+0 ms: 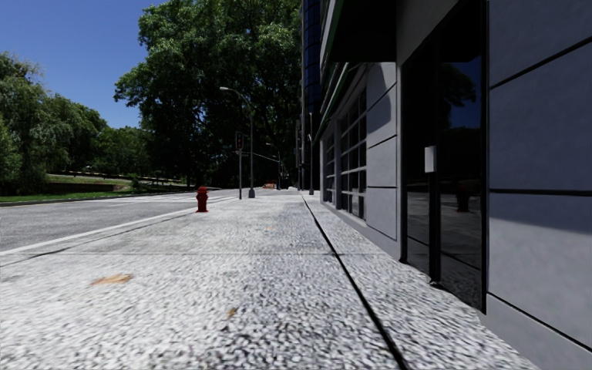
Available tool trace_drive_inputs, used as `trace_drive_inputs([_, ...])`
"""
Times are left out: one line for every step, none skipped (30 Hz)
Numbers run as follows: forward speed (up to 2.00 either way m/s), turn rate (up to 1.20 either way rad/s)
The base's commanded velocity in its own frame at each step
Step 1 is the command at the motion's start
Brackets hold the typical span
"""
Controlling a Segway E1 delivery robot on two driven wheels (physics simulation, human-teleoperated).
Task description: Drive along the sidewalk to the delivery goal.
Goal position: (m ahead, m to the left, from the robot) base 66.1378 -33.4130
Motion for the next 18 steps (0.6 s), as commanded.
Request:
trace_drive_inputs([2.0,0.0])
trace_drive_inputs([2.0,0.0])
trace_drive_inputs([2.0,0.0])
trace_drive_inputs([2.0,0.0])
trace_drive_inputs([2.0,0.0])
trace_drive_inputs([2.0,0.0])
trace_drive_inputs([2.0,0.0])
trace_drive_inputs([2.0,0.0])
trace_drive_inputs([2.0,0.0])
trace_drive_inputs([2.0,0.0])
trace_drive_inputs([2.0,0.0])
trace_drive_inputs([2.0,0.0])
trace_drive_inputs([2.0,0.0])
trace_drive_inputs([2.0,0.0])
trace_drive_inputs([2.0,0.0])
trace_drive_inputs([2.0,0.0])
trace_drive_inputs([2.0,0.0])
trace_drive_inputs([2.0,0.0])
